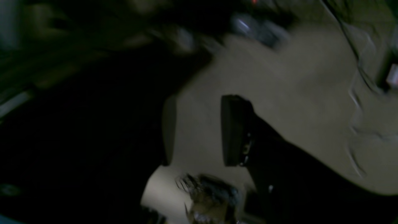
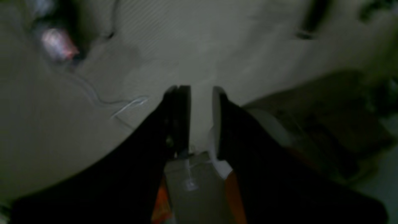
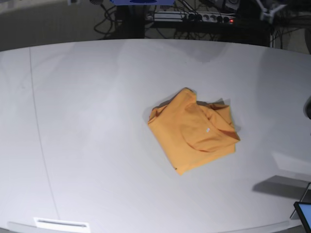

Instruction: Fold the T-shirt properly

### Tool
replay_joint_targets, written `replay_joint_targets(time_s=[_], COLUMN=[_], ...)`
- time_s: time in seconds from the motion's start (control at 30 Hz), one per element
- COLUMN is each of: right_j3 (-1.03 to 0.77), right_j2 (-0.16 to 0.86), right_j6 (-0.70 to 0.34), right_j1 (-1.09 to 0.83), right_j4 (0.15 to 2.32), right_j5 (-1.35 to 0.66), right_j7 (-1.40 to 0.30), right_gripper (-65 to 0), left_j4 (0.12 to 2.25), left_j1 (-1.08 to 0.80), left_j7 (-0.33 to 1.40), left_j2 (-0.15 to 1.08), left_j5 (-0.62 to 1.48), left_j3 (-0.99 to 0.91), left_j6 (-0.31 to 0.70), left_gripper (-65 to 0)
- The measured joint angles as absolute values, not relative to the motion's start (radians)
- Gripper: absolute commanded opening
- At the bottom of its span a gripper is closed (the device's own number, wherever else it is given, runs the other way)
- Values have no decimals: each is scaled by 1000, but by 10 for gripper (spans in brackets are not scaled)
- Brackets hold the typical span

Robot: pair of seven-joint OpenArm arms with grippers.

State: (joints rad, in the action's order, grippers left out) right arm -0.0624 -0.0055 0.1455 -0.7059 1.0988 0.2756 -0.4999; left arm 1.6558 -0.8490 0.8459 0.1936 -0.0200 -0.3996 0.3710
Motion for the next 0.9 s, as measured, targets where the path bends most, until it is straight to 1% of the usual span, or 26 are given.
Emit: replay_joint_targets(time_s=[0.07, 0.13, 0.23, 0.27, 0.4, 0.43, 0.47, 0.53, 0.63, 0.7, 0.8, 0.9], right_j3=[-7, 48, 98, 115, 182, 196, 207, 216, 215, 212, 212, 212], right_j2=[-8, -9, -15, -14, 0, 8, 19, 39, 77, 86, 81, 62], right_j6=[149, 141, 146, 146, 148, 146, 146, 144, 147, 145, 8, -73], right_j1=[-633, -544, -427, -385, -289, -270, -252, -217, -154, -124, -125, -142], right_j4=[931, 762, 542, 477, 329, 304, 287, 249, 187, 137, 105, 101], right_j5=[270, 273, 262, 247, 146, 145, 148, 147, 149, 148, 144, 144], right_j7=[-459, -397, -263, -214, -82, -42, -1, 75, 118, 137, 176, 196], right_gripper=[-534, -534, -532, -532, -528, -527, -527, -525, -525, -525, -525, -525], left_j4=[1467, 1274, 1008, 924, 665, 603, 551, 447, 323, 261, 218, 218], left_j1=[-771, -674, -535, -487, -347, -311, -279, -224, -151, -112, -73, -61], left_j7=[810, 762, 708, 658, 526, 467, 438, 322, 167, 121, 104, 97], left_j2=[194, 195, 182, 180, 169, 167, 160, 150, 128, 118, 105, 94], left_j5=[-23, -26, -28, -25, -26, -27, -28, -25, -27, -36, -41, -42], left_j3=[-329, -277, -185, -162, -82, -61, -46, -22, 1, 23, 63, 118], left_j6=[373, 353, 305, 295, 294, 294, 289, 289, 290, 291, 288, 288], left_gripper=[-417, -417, -417, -417, -417, -417, -417, -417, -417, -417, -417, -417])
